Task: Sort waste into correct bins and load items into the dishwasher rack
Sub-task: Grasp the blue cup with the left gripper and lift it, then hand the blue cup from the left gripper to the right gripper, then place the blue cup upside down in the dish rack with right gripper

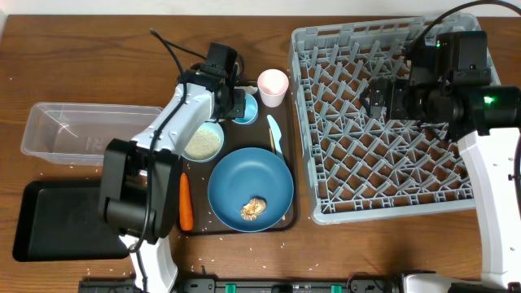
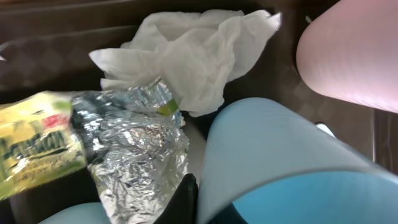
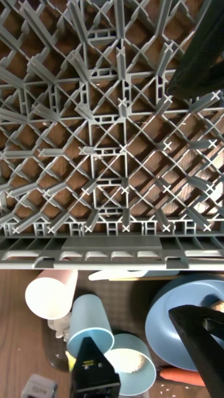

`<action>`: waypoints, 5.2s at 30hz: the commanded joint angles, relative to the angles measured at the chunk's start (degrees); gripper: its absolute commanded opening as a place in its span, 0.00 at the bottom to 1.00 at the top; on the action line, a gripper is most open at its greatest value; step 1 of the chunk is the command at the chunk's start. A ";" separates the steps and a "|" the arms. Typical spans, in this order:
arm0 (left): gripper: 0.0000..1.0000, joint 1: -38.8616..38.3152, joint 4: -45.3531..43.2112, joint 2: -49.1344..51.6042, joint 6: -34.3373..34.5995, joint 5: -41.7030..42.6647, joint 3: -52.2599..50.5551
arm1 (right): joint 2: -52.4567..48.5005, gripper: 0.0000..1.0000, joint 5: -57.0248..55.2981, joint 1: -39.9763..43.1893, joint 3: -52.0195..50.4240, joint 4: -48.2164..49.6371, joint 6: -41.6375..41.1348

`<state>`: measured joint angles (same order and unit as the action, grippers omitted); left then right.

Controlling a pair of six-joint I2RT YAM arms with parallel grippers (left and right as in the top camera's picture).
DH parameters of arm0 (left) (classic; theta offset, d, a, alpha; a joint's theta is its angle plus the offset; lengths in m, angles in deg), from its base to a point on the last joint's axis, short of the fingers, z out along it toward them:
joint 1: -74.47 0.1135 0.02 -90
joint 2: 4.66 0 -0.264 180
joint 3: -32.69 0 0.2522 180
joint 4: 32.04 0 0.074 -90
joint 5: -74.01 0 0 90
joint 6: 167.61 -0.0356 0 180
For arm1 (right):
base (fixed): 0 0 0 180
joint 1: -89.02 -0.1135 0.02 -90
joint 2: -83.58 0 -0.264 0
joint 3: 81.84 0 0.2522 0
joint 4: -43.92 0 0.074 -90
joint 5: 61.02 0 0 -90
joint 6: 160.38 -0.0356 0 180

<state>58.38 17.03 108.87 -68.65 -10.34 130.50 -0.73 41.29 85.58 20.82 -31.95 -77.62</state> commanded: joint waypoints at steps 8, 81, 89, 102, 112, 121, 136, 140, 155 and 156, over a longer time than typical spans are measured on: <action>0.06 0.15 1.92 -10.82 -0.35 -1.36 0.57 | -0.20 0.99 -0.26 0.37 -0.17 -0.07 -0.90; 0.08 4.42 -26.27 -22.64 14.29 83.69 0.57 | -0.24 0.52 60.15 -8.26 -0.17 25.07 18.03; 0.69 4.42 -26.27 -22.62 14.25 83.69 0.57 | 2.36 0.45 48.98 -8.02 -0.09 24.09 11.89; 0.96 5.92 -25.18 -22.56 11.23 74.31 0.57 | 19.28 0.45 16.46 4.35 -0.09 7.39 3.19; 0.96 5.49 -6.86 -22.56 8.46 43.12 0.57 | 17.03 0.43 -4.66 16.85 -0.09 -10.91 -7.74; 0.96 2.16 8.50 -22.56 4.11 17.57 0.57 | 6.34 0.44 -8.28 22.73 -0.09 -16.74 -12.33; 0.97 1.86 8.83 -22.56 3.72 17.38 0.57 | -11.61 0.47 -6.93 22.88 -0.09 -20.61 -10.64; 0.96 1.86 8.83 -22.56 3.72 17.38 0.57 | -13.40 0.50 -6.97 22.88 -0.09 -20.46 -10.67; 0.83 1.18 4.52 -21.99 -1.86 13.70 0.57 | -7.89 0.80 0.59 22.86 0.74 -14.29 -8.07; 0.77 0.76 3.17 -21.57 -3.02 13.70 0.57 | -6.69 0.81 2.16 22.86 0.74 -13.55 -7.78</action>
<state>60.06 21.97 86.86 -67.56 4.96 130.55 -12.06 38.23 108.03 20.67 -46.26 -87.28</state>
